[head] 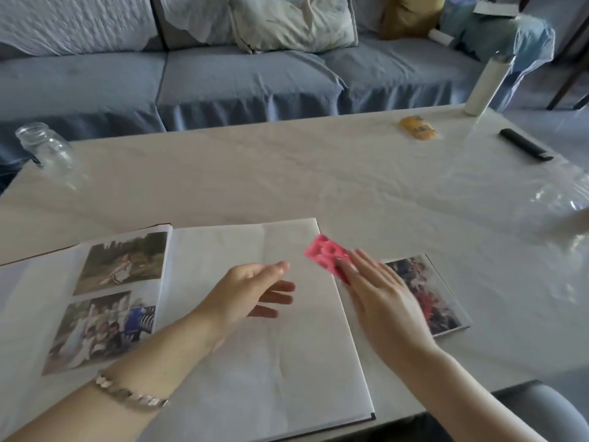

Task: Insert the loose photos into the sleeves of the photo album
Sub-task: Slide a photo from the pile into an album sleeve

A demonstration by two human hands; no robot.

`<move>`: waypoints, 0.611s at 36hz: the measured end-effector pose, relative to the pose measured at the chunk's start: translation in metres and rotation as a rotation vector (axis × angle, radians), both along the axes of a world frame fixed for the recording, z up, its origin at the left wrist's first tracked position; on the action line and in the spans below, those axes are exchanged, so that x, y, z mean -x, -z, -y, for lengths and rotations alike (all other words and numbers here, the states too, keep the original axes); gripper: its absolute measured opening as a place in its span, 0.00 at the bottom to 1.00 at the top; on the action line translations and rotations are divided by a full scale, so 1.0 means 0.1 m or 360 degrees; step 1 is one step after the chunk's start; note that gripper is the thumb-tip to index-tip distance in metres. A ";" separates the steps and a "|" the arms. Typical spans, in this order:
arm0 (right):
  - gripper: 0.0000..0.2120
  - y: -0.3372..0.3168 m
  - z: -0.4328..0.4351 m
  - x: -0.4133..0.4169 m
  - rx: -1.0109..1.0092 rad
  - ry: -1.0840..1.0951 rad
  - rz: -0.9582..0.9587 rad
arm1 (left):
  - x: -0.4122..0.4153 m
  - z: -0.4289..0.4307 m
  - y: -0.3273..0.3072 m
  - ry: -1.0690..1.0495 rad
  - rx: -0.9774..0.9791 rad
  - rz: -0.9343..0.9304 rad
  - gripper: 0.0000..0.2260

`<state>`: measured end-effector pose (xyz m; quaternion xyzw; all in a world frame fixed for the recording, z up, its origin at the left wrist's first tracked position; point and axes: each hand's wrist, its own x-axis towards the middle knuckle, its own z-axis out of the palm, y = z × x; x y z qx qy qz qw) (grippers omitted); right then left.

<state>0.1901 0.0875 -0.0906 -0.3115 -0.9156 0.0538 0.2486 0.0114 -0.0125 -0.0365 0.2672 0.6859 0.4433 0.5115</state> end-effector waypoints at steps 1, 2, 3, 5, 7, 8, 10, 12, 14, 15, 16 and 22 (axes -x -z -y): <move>0.16 -0.03 0.05 0.11 -0.0012 -0.0105 -0.0008 | -0.01 0.00 -0.03 -0.0013 -0.0009 0.0110 0.13; 0.16 -0.06 0.11 0.21 -0.0016 -0.0218 -0.0012 | -0.01 0.01 -0.05 -0.0019 -0.0039 0.0157 0.13; 0.17 -0.09 0.16 0.31 0.0009 -0.0324 0.0002 | 0.00 0.02 -0.06 -0.0042 -0.0084 0.0134 0.11; 0.20 -0.15 0.26 0.50 0.0120 -0.0496 0.0034 | 0.04 0.07 -0.06 -0.0181 -0.0156 -0.0026 0.06; 0.24 -0.22 0.34 0.65 0.0303 -0.0566 0.0039 | 0.15 0.14 -0.03 -0.0315 -0.0184 -0.0191 0.05; 0.25 -0.26 0.38 0.71 0.0414 -0.0569 -0.0008 | 0.22 0.18 -0.02 -0.0341 -0.0187 -0.0269 0.04; 0.22 -0.37 0.43 0.85 0.0652 -0.0488 -0.0179 | 0.40 0.27 0.00 -0.0342 -0.0165 -0.0435 0.03; 0.21 -0.42 0.45 1.00 0.0893 -0.0366 -0.0210 | 0.60 0.39 0.01 -0.0317 -0.0136 -0.0539 0.03; 0.19 -0.43 0.43 1.16 0.1078 -0.0219 -0.0175 | 0.79 0.53 0.01 -0.0252 -0.0090 -0.0598 0.02; 0.15 -0.44 0.41 1.23 0.1152 -0.0170 -0.0124 | 0.88 0.59 0.01 -0.0224 -0.0059 -0.0623 0.03; 0.11 -0.45 0.41 1.31 0.1229 -0.0162 -0.0052 | 0.97 0.65 0.00 -0.0210 -0.0037 -0.0632 0.05; 0.08 -0.47 0.54 1.81 0.1699 -0.0332 0.0145 | 1.46 0.98 -0.05 -0.0327 -0.0036 -0.0786 0.09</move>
